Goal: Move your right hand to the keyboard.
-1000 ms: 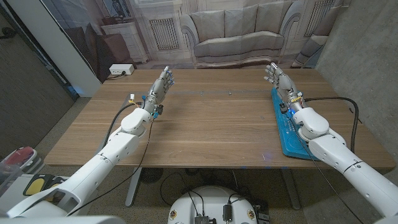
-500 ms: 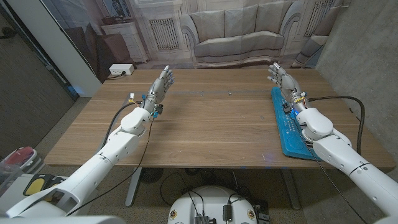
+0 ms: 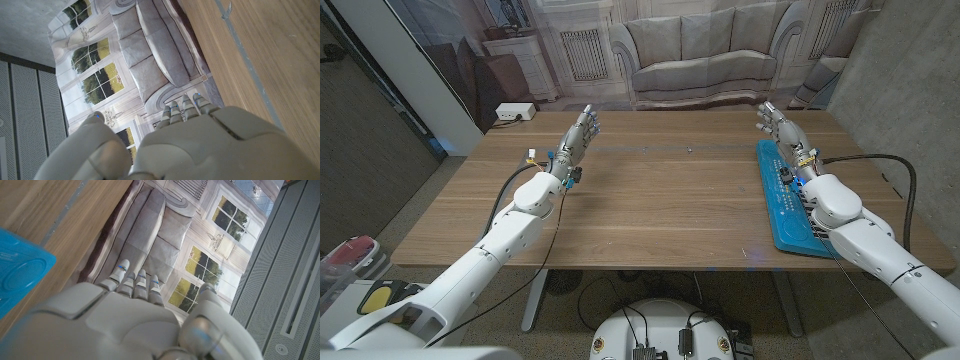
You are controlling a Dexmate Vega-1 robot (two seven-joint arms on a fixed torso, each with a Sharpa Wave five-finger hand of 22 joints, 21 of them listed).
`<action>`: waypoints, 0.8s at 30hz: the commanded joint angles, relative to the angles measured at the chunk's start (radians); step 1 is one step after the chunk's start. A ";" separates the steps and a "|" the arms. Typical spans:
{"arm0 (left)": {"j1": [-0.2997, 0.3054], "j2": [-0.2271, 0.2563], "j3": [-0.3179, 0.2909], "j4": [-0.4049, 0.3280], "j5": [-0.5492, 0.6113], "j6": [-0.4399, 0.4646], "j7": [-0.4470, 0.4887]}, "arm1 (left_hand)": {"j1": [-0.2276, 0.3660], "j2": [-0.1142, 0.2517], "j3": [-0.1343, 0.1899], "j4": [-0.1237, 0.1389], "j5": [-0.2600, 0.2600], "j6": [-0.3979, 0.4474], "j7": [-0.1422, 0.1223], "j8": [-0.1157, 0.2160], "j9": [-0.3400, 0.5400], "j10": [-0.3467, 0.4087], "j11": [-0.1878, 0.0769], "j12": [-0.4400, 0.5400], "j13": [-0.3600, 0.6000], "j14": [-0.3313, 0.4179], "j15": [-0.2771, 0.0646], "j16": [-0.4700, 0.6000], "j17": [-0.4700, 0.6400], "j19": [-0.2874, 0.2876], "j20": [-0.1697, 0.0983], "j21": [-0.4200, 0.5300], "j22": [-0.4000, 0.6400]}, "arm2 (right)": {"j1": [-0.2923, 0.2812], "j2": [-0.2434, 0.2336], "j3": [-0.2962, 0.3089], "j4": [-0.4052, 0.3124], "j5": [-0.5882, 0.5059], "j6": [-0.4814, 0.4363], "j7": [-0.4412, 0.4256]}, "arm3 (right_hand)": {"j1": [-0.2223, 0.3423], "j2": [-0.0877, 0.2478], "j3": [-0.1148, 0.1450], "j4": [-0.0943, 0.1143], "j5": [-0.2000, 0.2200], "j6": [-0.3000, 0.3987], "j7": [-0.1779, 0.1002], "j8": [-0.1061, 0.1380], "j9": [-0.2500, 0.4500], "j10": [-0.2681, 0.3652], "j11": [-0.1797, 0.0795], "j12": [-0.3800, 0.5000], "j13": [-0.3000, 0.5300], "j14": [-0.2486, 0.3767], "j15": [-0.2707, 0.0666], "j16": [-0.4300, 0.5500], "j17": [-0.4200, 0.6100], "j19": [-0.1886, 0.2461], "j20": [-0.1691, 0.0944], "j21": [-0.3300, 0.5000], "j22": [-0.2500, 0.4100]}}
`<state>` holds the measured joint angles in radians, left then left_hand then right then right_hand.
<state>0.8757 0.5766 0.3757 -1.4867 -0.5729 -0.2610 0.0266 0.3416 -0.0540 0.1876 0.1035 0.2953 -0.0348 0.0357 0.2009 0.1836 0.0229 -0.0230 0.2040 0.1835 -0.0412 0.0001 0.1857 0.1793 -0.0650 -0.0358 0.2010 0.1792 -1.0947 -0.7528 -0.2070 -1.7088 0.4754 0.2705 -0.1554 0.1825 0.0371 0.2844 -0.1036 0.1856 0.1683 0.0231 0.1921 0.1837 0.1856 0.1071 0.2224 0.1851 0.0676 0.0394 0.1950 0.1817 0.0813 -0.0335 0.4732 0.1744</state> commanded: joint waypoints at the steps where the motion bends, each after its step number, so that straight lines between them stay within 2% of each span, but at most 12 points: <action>1: 0.006 0.001 0.001 -0.009 0.014 0.006 0.021 | 0.010 0.001 -0.003 -0.004 -0.004 0.009 0.002 0.002 0.002 0.011 0.000 0.009 0.004 0.005 0.002 0.008 0.002 0.008 -0.012 0.002 0.001 | -0.025 -0.010 0.025 -0.011 -0.016 -0.006 -0.022 | 0.006 -0.001 -0.001 -0.006 0.005 0.006 -0.002 0.007 0.004 0.009 -0.004 0.003 0.002 0.009 0.000 0.002 0.000 0.011 -0.003 -0.002 0.002; 24: -0.004 -0.003 -0.002 0.001 0.011 -0.010 0.008 | 0.012 0.003 -0.006 -0.005 -0.006 0.013 0.001 0.001 0.002 0.013 0.001 0.007 0.004 0.010 -0.003 0.007 0.002 0.009 -0.013 0.002 0.001 | -0.046 -0.022 0.055 -0.017 -0.035 -0.038 -0.060 | 0.008 0.000 -0.002 -0.008 0.005 0.012 -0.006 0.008 0.004 0.015 -0.007 0.004 0.002 0.015 -0.005 0.002 0.000 0.017 -0.004 -0.009 0.003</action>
<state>0.8818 0.5789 0.3726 -1.4971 -0.5621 -0.2592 0.0431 0.3497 -0.0458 0.1846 0.1006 0.2953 -0.0296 0.0304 0.2009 0.1835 0.0263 -0.0265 0.2040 0.1835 -0.0349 -0.0004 0.1857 0.1793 -0.0541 -0.0358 0.2009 0.1791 -1.1275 -0.7676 -0.1681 -1.7179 0.4508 0.2513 -0.1924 0.1825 0.0371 0.2802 -0.1078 0.1856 0.1735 0.0178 0.1967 0.1837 0.1910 0.1015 0.2223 0.1851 0.0712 0.0355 0.1950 0.1817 0.0922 -0.0371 0.4684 0.1744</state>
